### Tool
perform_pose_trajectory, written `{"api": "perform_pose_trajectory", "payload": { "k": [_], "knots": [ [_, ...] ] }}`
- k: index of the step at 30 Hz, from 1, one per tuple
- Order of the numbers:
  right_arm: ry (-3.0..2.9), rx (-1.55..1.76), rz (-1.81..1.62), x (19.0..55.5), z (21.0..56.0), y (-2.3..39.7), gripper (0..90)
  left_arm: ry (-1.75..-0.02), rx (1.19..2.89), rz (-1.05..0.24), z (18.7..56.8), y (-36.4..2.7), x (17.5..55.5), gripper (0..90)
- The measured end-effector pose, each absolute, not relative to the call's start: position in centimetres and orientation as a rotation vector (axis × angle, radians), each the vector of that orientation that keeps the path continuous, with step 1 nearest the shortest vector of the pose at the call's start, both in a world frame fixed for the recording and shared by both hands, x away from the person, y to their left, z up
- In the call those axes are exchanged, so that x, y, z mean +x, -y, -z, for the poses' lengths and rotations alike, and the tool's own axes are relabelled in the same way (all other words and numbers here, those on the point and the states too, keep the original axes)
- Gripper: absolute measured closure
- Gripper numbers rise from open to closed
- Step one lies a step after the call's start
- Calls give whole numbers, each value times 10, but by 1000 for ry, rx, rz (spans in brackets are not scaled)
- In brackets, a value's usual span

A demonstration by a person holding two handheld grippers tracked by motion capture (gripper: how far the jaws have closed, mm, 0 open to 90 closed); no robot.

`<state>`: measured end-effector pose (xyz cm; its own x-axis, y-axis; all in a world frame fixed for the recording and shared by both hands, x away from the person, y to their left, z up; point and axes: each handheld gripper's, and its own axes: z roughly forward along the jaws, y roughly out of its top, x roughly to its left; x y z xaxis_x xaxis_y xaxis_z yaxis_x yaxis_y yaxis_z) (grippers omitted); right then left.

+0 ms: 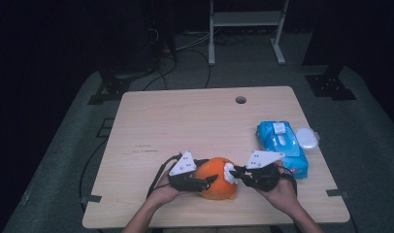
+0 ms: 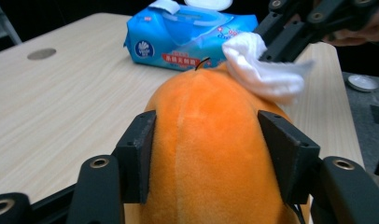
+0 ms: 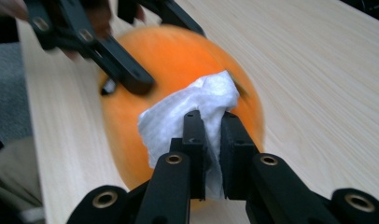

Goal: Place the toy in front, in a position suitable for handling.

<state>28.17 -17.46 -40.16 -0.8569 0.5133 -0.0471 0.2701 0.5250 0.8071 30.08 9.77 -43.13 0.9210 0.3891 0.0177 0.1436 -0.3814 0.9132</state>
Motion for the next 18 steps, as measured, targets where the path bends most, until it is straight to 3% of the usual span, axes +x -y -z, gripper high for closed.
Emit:
{"api": "perform_pose_trajectory", "payload": {
  "k": [5,18],
  "knots": [
    [-2475,765,-1224,289,410,196,814,-412,1950,-235,435,-104,304,376],
    [-2485,766,-1253,292,408,191,814,-402,1954,-221,436,-105,303,361]
  ]
}}
